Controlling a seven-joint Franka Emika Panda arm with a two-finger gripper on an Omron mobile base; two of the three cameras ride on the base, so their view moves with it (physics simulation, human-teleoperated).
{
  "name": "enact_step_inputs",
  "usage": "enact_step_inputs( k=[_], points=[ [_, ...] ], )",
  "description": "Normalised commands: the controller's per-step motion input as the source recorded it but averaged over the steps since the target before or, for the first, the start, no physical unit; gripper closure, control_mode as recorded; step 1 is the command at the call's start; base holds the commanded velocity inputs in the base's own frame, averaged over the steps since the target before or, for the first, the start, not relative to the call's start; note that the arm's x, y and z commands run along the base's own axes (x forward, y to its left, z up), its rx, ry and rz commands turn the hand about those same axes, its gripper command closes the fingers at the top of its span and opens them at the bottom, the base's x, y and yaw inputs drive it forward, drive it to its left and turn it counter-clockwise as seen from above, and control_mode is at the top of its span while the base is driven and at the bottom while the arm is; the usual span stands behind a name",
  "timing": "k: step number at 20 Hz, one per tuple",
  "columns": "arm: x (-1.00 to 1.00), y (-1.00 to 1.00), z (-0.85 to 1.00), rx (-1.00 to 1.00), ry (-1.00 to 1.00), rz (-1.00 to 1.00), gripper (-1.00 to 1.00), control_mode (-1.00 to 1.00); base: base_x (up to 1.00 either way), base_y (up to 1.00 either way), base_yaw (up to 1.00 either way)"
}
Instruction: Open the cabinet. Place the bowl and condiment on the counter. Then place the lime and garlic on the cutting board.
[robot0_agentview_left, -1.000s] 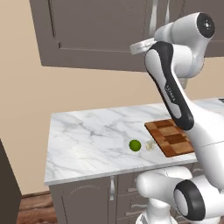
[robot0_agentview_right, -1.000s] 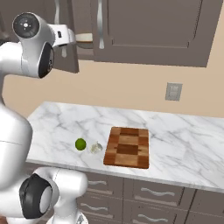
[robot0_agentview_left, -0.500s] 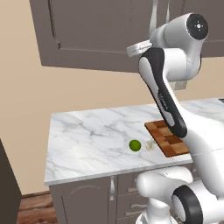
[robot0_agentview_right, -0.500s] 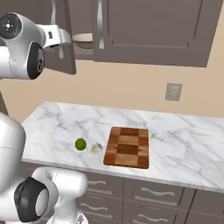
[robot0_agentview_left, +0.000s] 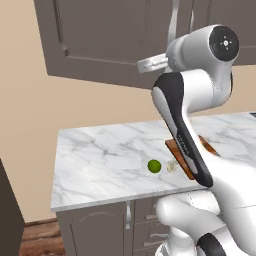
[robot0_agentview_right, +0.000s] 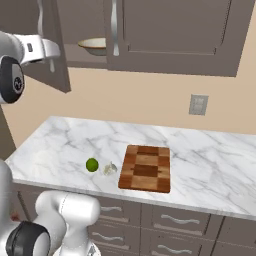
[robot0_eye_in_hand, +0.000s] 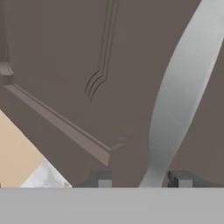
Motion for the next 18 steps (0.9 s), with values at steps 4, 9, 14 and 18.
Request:
enact_step_inputs(
  k=[4, 9, 14, 18],
  points=[
    [-0.56, 1.0, 0.1, -0.01, -0.01, -0.01, 1.0, -1.0, 0.0, 0.0, 0.0],
    [-0.45, 1.0, 0.24, -0.02, 0.0, -0.02, 1.0, -1.0, 0.0, 0.0, 0.0],
    [-0.4, 0.99, 0.22, -0.01, 0.0, -0.02, 1.0, -1.0, 0.0, 0.0, 0.0],
    [-0.3, 0.8, 0.21, -0.02, 0.01, -0.02, 1.0, -1.0, 0.0, 0.0, 0.0]
  ],
)
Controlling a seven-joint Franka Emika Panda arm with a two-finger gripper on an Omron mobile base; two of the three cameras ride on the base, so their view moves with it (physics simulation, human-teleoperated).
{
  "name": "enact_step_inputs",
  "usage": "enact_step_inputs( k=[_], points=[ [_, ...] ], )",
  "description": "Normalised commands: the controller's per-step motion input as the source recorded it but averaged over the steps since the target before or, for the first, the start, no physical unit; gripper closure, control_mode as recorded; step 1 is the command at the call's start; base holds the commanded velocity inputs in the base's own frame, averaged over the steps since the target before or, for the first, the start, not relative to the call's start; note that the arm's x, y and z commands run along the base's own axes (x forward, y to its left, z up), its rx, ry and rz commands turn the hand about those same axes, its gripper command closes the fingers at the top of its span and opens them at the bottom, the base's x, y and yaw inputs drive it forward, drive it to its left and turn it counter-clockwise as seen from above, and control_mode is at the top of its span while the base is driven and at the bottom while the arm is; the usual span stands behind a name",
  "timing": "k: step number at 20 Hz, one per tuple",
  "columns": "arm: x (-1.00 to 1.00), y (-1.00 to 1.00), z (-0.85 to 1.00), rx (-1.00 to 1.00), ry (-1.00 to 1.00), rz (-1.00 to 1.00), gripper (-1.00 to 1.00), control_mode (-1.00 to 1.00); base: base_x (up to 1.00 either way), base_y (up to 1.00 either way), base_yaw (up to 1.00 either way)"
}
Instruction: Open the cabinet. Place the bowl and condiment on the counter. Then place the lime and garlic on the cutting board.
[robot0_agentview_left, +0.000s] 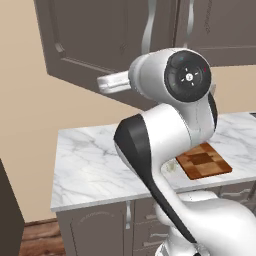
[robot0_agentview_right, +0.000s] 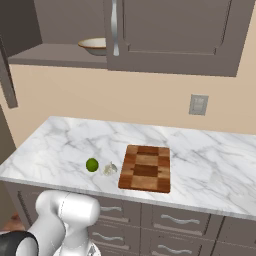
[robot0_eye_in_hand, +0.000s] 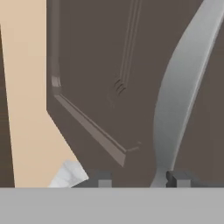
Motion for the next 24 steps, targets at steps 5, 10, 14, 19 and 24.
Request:
enact_step_inputs(
  k=[5, 10, 14, 19, 24],
  points=[
    [-0.01, 0.12, 0.0, -0.04, 0.11, 0.0, 1.0, -1.0, 0.0, 0.0, 0.0],
    [0.0, 0.0, 0.0, 0.0, 0.01, 0.0, -1.0, -1.0, 0.0, 0.0, 0.0],
    [-0.39, 0.0, 0.02, 0.0, 0.0, 0.0, -1.0, -1.0, 0.0, 0.0, 0.0],
    [-0.9, 0.0, 0.31, 0.03, -0.09, 0.0, -1.0, -1.0, 0.0, 0.0, 0.0],
    [-0.52, -0.36, 0.41, 0.11, -0.05, -0.07, -1.0, -1.0, 0.0, 0.0, 0.0]
  ],
)
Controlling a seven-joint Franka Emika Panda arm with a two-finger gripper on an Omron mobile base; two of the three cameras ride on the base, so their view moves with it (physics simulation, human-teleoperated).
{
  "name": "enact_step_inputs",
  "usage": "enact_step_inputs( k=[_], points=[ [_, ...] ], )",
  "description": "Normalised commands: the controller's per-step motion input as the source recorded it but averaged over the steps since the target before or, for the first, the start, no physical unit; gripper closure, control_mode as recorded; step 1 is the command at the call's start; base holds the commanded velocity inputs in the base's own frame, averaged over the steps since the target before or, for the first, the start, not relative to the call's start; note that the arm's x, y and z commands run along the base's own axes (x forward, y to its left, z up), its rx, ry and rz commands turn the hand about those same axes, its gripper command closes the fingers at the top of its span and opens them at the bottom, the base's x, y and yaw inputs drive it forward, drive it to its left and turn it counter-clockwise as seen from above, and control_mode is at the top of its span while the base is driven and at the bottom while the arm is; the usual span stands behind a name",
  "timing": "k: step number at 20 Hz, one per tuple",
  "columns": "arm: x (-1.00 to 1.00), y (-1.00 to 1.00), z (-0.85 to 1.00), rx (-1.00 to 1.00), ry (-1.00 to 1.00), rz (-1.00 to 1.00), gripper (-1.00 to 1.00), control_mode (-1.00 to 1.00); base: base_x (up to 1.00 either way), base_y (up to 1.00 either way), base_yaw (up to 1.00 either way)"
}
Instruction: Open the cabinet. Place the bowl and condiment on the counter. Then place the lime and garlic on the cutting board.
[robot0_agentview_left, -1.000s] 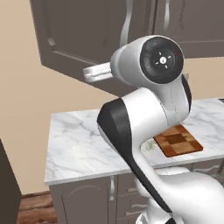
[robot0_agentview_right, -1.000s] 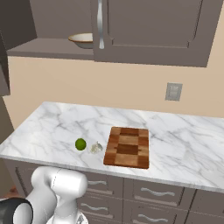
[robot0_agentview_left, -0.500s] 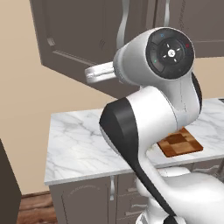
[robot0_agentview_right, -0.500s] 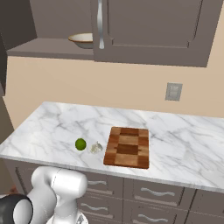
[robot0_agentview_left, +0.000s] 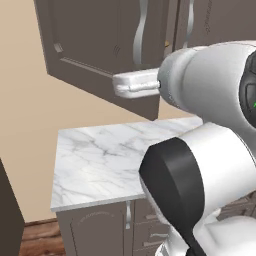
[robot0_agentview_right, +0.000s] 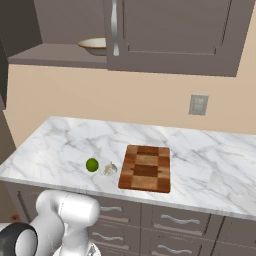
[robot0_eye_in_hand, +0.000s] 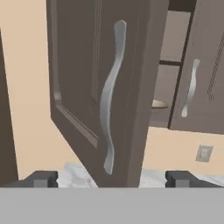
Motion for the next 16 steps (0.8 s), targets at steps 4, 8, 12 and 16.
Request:
enact_step_inputs(
  k=[4, 8, 12, 16],
  points=[
    [0.0, -0.9, 0.12, 0.2, 0.01, -0.16, -1.0, -1.0, 0.0, 0.0, 0.0],
    [0.0, -1.0, 0.08, 0.23, 0.04, -0.17, -1.0, -1.0, 0.0, 0.0, 0.0],
    [0.0, -1.0, 0.09, 0.25, 0.01, -0.14, -1.0, -1.0, 0.0, 0.0, 0.0],
    [0.0, -0.93, 0.0, 0.34, 0.0, -0.11, -1.0, -1.0, 0.0, 0.0, 0.0]
  ],
)
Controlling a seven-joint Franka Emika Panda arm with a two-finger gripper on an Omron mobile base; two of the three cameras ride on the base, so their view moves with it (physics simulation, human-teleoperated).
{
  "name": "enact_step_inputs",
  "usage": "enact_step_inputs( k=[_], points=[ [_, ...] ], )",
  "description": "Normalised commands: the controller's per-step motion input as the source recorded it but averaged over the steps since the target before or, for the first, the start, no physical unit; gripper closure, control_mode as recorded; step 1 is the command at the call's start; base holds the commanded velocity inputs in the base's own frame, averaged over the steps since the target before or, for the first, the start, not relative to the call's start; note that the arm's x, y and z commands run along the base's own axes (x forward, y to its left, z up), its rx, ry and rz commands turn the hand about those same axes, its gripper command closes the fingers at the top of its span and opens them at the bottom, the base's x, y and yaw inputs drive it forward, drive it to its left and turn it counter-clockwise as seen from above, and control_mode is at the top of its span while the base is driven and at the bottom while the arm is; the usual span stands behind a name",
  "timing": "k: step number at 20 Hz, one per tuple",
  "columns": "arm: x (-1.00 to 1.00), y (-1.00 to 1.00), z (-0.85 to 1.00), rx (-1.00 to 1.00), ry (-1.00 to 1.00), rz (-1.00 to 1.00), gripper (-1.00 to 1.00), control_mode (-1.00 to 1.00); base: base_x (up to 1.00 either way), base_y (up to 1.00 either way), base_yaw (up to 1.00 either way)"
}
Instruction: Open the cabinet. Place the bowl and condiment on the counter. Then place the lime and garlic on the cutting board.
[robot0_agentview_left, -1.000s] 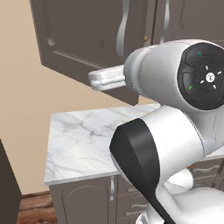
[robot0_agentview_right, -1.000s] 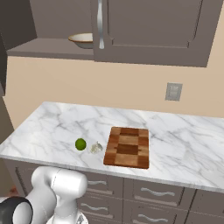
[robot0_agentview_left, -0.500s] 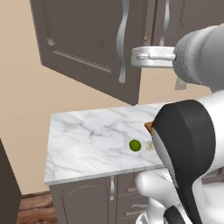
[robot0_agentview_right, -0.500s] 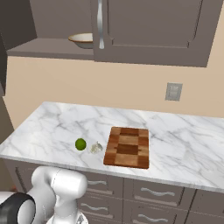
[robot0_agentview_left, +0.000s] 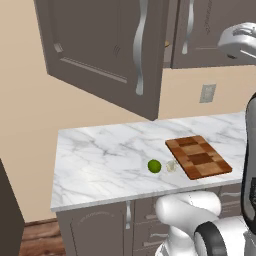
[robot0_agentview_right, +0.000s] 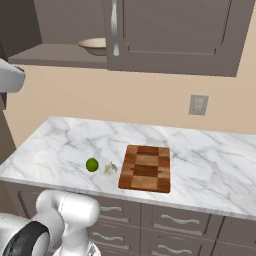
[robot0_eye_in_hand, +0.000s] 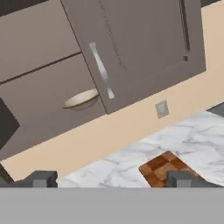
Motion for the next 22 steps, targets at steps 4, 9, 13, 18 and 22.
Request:
enact_step_inputs(
  k=[4, 9, 13, 18, 22],
  points=[
    [0.21, -0.65, -0.09, 0.43, 0.0, -0.04, -1.0, -1.0, 0.0, 0.0, 0.0],
    [0.71, -0.37, -0.21, 0.41, 0.0, 0.0, -1.0, -1.0, 0.0, 0.0, 0.0],
    [1.0, -0.03, -0.29, 0.41, 0.0, 0.0, -1.0, -1.0, 0.0, 0.0, 0.0],
    [0.95, 0.0, -0.34, 0.42, -0.01, 0.0, -1.0, -1.0, 0.0, 0.0, 0.0],
    [0.84, 0.09, -0.3, 0.42, -0.07, 0.01, -1.0, -1.0, 0.0, 0.0, 0.0]
  ],
)
